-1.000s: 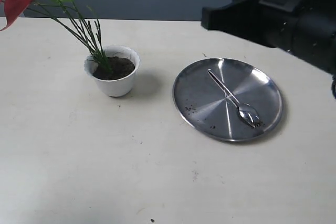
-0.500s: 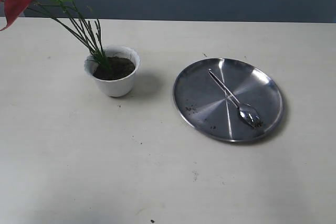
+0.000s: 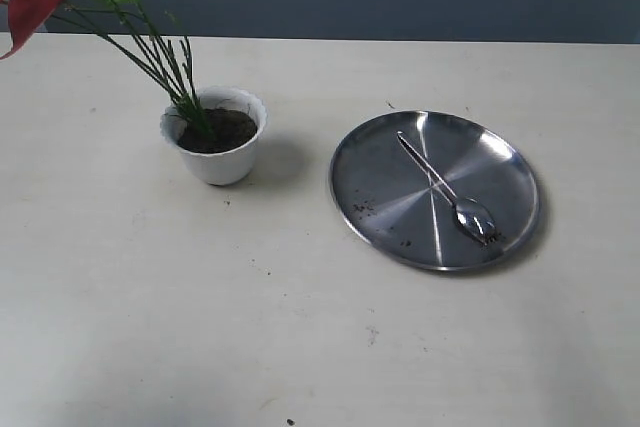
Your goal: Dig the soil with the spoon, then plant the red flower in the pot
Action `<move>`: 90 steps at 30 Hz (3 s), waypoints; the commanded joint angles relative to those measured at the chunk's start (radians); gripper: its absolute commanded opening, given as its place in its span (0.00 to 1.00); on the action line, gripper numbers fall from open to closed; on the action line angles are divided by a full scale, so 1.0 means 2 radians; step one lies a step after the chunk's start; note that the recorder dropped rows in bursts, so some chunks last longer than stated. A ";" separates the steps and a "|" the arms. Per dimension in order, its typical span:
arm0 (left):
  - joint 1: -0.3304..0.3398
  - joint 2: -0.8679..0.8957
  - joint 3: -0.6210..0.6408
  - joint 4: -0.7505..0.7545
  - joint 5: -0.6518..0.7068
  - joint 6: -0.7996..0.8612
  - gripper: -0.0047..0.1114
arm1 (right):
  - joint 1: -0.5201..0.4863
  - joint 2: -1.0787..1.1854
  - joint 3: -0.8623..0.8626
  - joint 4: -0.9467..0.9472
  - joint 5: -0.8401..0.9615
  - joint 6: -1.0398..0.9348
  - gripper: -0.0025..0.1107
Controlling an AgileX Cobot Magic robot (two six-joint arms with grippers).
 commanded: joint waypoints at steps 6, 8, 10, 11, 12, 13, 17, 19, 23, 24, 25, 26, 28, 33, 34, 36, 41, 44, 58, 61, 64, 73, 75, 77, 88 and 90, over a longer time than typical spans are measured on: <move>-0.001 -0.002 0.001 -0.001 -0.004 -0.002 0.04 | -0.003 -0.068 0.059 -0.048 0.001 0.014 0.02; -0.001 -0.002 0.001 -0.001 -0.004 -0.002 0.04 | -0.003 -0.072 0.067 -0.048 0.002 0.014 0.02; -0.001 -0.002 0.001 -0.001 -0.004 -0.002 0.04 | -0.003 -0.074 0.074 -0.048 0.003 0.014 0.02; -0.001 -0.002 0.001 -0.001 -0.004 -0.002 0.04 | -0.003 -0.075 0.076 -0.048 0.004 0.014 0.02; -0.001 -0.002 0.001 -0.001 -0.004 -0.002 0.04 | -0.003 -0.075 0.079 -0.048 0.004 0.014 0.02; -0.001 -0.002 0.001 -0.001 -0.004 -0.002 0.04 | -0.003 -0.077 0.082 -0.048 0.005 0.014 0.02; -0.001 -0.002 0.001 0.000 -0.003 -0.002 0.04 | -0.003 -0.077 0.095 -0.047 0.008 0.015 0.02; -0.001 -0.002 0.001 0.000 -0.003 -0.002 0.04 | -0.003 -0.077 0.098 -0.047 0.009 0.015 0.02; -0.001 -0.002 0.001 0.000 -0.003 -0.002 0.04 | -0.003 -0.077 0.098 -0.047 0.009 0.015 0.02; -0.001 -0.002 0.001 0.000 -0.003 -0.002 0.04 | -0.003 -0.077 0.098 -0.047 0.008 0.015 0.02; -0.001 -0.002 0.001 0.000 -0.003 -0.002 0.04 | -0.003 -0.077 0.098 -0.047 0.006 0.015 0.02; -0.001 -0.002 0.001 0.000 -0.003 -0.002 0.04 | -0.003 -0.077 0.098 -0.047 0.005 0.015 0.02; -0.001 -0.002 0.001 0.000 -0.003 -0.002 0.04 | -0.003 -0.077 0.098 -0.047 0.004 0.015 0.02; -0.001 -0.002 0.001 0.000 -0.003 -0.002 0.04 | -0.003 -0.077 0.098 -0.047 0.004 0.015 0.02; -0.001 -0.002 0.001 0.000 -0.003 -0.002 0.04 | -0.003 -0.077 0.098 -0.047 0.004 0.015 0.02; -0.001 -0.002 0.001 0.000 -0.003 -0.002 0.04 | -0.003 -0.077 0.098 -0.047 0.004 0.015 0.02; -0.001 -0.002 0.001 0.000 -0.003 -0.002 0.04 | -0.003 -0.077 0.098 -0.047 0.004 0.015 0.02; -0.001 -0.002 0.001 0.000 -0.003 -0.002 0.04 | -0.003 -0.077 0.098 -0.047 0.004 0.015 0.02; -0.001 -0.002 0.001 0.000 -0.003 -0.002 0.04 | -0.003 -0.077 0.098 -0.047 0.004 0.015 0.02; -0.001 -0.002 0.001 0.000 -0.003 -0.002 0.04 | -0.003 -0.077 0.098 -0.047 0.004 0.015 0.02; -0.001 -0.002 0.001 0.000 -0.003 -0.002 0.04 | -0.003 -0.077 0.098 -0.047 0.004 0.015 0.02; -0.001 -0.002 0.001 0.000 -0.003 -0.002 0.04 | -0.003 -0.077 0.098 -0.044 0.004 0.015 0.02; -0.001 -0.002 0.001 0.000 -0.003 -0.002 0.04 | -0.003 -0.077 0.098 -0.044 0.004 0.015 0.02; -0.001 -0.002 0.001 0.000 -0.003 -0.002 0.04 | -0.003 -0.077 0.098 -0.044 0.004 0.015 0.02; -0.001 -0.002 0.001 0.000 -0.003 -0.002 0.04 | -0.003 -0.077 0.098 -0.044 0.004 0.015 0.02; -0.001 -0.002 0.001 0.000 -0.003 -0.002 0.04 | -0.003 -0.077 0.098 -0.044 0.004 0.015 0.02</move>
